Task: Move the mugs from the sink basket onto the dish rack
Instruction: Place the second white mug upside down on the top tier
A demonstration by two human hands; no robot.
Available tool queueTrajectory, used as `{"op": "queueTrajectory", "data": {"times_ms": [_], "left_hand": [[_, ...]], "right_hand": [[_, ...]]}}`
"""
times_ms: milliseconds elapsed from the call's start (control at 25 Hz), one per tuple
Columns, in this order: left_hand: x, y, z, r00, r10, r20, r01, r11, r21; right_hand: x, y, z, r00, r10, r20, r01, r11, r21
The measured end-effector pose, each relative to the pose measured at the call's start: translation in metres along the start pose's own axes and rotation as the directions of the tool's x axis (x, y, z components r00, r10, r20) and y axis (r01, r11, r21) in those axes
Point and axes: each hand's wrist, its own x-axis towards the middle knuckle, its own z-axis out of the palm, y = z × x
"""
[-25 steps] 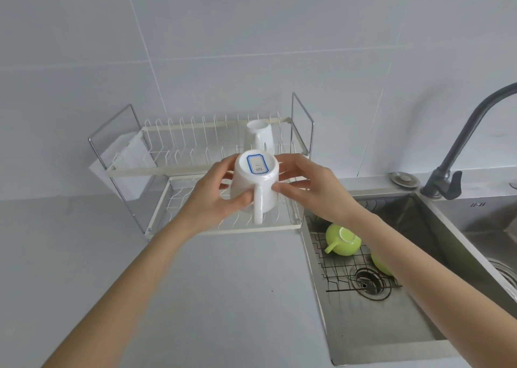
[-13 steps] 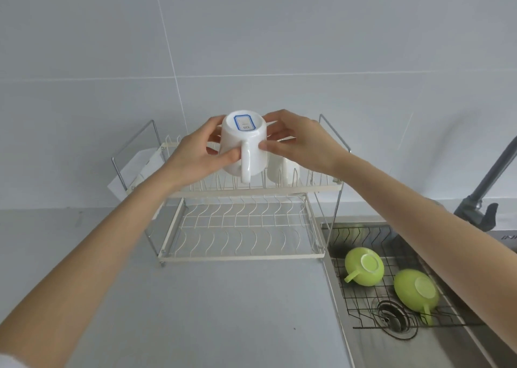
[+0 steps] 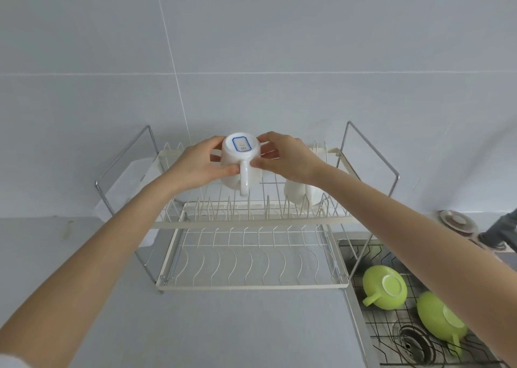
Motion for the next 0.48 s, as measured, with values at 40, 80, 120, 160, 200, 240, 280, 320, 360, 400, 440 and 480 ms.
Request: {"op": "queueTrajectory", "data": {"times_ms": [40, 80, 120, 160, 200, 240, 280, 320, 360, 400, 440, 480], "left_hand": [[0.003, -0.004, 0.002, 1.0, -0.011, 0.017, 0.01, 1.0, 0.004], [0.005, -0.008, 0.005, 0.999, -0.024, 0.03, 0.024, 1.0, 0.007], [0.006, -0.011, 0.007, 0.998, -0.04, 0.043, 0.04, 0.999, 0.011], [0.007, -0.014, 0.008, 0.997, -0.06, 0.056, 0.059, 0.998, 0.015], [0.008, -0.017, 0.009, 0.994, -0.079, 0.069, 0.078, 0.997, 0.019], [0.01, -0.02, 0.011, 0.992, -0.096, 0.08, 0.095, 0.995, 0.021], [0.012, -0.022, 0.011, 0.989, -0.112, 0.091, 0.111, 0.994, 0.018], [0.013, -0.023, 0.012, 0.987, -0.126, 0.101, 0.125, 0.992, 0.015], [0.014, -0.025, 0.013, 0.985, -0.136, 0.109, 0.135, 0.991, 0.019], [0.014, -0.026, 0.013, 0.983, -0.142, 0.114, 0.14, 0.99, 0.026], [0.015, -0.026, 0.014, 0.983, -0.142, 0.115, 0.14, 0.99, 0.027], [0.015, -0.027, 0.014, 0.984, -0.139, 0.116, 0.138, 0.99, 0.02]], "right_hand": [[0.005, 0.003, 0.004, 1.0, 0.021, 0.012, -0.021, 1.0, 0.004], [0.009, 0.006, 0.009, 0.999, 0.041, 0.027, -0.041, 0.999, 0.009], [0.013, 0.008, 0.013, 0.997, 0.056, 0.045, -0.056, 0.998, 0.013], [0.017, 0.01, 0.017, 0.995, 0.07, 0.066, -0.071, 0.997, 0.014], [0.02, 0.012, 0.02, 0.993, 0.085, 0.084, -0.087, 0.996, 0.01], [0.022, 0.013, 0.023, 0.99, 0.101, 0.096, -0.102, 0.995, 0.008], [0.024, 0.015, 0.025, 0.989, 0.113, 0.099, -0.114, 0.993, 0.009], [0.025, 0.016, 0.027, 0.988, 0.121, 0.098, -0.122, 0.992, 0.011], [0.026, 0.017, 0.029, 0.987, 0.126, 0.097, -0.127, 0.992, 0.008], [0.026, 0.017, 0.03, 0.987, 0.13, 0.094, -0.13, 0.991, 0.002], [0.027, 0.018, 0.031, 0.987, 0.135, 0.091, -0.135, 0.991, -0.002], [0.027, 0.018, 0.032, 0.986, 0.139, 0.088, -0.14, 0.99, -0.002]]}}
